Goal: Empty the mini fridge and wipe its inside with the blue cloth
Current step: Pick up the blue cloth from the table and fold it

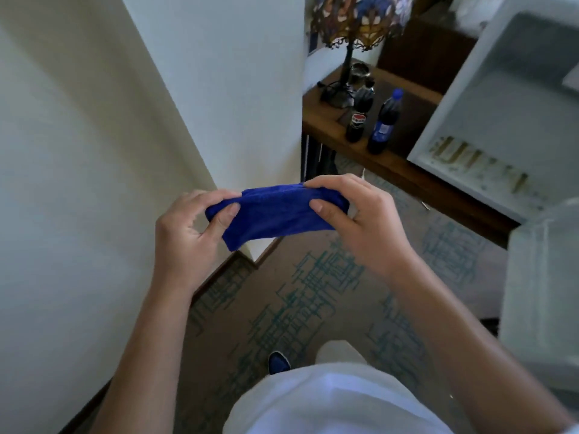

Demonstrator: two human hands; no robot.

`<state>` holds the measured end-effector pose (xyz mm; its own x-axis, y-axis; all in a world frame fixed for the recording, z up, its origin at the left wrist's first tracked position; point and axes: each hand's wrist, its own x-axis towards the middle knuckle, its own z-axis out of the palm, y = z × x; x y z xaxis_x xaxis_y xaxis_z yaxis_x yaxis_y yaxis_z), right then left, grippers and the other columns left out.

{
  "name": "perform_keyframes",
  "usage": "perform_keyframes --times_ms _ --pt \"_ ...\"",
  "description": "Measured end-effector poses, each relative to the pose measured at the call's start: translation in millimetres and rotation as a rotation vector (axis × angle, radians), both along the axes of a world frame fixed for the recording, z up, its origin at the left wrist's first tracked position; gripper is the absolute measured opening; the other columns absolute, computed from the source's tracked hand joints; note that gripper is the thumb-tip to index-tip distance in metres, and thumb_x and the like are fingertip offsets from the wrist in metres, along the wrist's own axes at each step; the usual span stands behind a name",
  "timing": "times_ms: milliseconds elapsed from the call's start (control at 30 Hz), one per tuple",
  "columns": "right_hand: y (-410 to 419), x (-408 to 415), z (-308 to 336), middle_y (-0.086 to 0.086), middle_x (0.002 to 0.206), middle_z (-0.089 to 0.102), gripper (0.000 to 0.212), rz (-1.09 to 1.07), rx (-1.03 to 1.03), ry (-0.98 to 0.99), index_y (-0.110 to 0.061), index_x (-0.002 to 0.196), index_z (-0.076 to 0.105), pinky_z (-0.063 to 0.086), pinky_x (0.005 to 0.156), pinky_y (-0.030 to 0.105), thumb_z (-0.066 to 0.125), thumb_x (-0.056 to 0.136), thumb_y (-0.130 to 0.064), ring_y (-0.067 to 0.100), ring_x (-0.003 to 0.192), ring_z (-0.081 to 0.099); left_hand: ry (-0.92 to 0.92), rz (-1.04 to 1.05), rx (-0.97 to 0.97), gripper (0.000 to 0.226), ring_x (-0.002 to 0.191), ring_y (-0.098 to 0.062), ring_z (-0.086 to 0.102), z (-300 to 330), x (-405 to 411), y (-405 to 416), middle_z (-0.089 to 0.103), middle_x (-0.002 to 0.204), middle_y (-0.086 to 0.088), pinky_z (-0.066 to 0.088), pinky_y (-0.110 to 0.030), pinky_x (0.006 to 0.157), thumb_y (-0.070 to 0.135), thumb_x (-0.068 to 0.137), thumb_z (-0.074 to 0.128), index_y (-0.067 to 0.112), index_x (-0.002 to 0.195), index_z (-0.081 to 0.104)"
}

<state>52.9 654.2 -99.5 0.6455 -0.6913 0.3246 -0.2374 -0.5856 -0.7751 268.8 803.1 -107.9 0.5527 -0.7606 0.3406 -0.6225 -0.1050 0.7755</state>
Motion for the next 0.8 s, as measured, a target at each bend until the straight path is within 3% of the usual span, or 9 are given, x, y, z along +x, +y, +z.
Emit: perform_keyframes --times_ms 100,233,333,433,600,800 --pt "-22 -14 1 -0.006 0.117 0.068 0.026 -0.11 0.015 0.014 -0.019 0.128 0.068 0.047 0.089 0.013 0.064 0.103 -0.014 0.004 0.107 0.062 0.072 -0.151 0.022 0.017 0.103 -0.008 0.066 0 -1 -47 0.072 0.106 0.008 0.053 -0.022 0.091 0.026 0.097 0.069 0.036 0.11 0.071" --pt "-63 -36 1 -0.008 0.118 0.067 0.026 -0.259 0.023 0.026 -0.022 0.128 0.066 0.045 0.09 0.01 0.062 0.103 -0.014 0.002 0.11 0.061 0.095 -0.341 0.037 0.02 0.101 -0.004 0.067 1 -10 -121 0.074 0.103 0.012 0.052 -0.016 0.089 0.027 0.094 0.072 0.04 0.109 0.07" --pt "-100 -53 -2 -0.01 0.117 0.067 0.027 -0.328 0.006 0.035 -0.023 0.127 0.067 0.041 0.09 0.005 0.063 0.102 -0.013 -0.005 0.11 0.059 0.071 -0.45 0.112 0.029 0.104 -0.003 0.065 0 -17 -172 0.073 0.105 0.013 0.05 -0.011 0.089 0.041 0.088 0.07 0.034 0.117 0.072" --pt "-136 -69 -2 -0.015 0.116 0.066 0.027 -0.394 0.006 0.014 -0.024 0.126 0.068 0.044 0.091 0.009 0.064 0.102 -0.013 -0.007 0.109 0.059 0.05 -0.555 0.161 0.04 0.103 -0.005 0.066 -1 -26 -217 0.072 0.105 0.013 0.051 -0.013 0.089 0.043 0.085 0.072 0.026 0.12 0.073" --pt "-185 -91 -4 -0.008 0.119 0.068 0.026 -0.456 0.022 0.022 -0.021 0.126 0.068 0.048 0.093 0.016 0.065 0.101 -0.014 0.003 0.112 0.063 0.004 -0.624 0.124 0.028 0.096 -0.009 0.065 -5 -43 -290 0.069 0.099 0.007 0.052 -0.015 0.08 0.04 0.089 0.068 0.026 0.113 0.072" --pt "-220 -110 -9 -0.016 0.117 0.069 0.028 -0.633 0.072 0.048 -0.025 0.127 0.067 0.048 0.093 0.01 0.067 0.099 -0.017 -0.005 0.111 0.062 0.054 -0.783 0.083 0.021 0.101 -0.012 0.062 -10 -56 -372 0.062 0.105 0.007 0.053 -0.026 0.085 0.043 0.092 0.065 0.026 0.103 0.07"
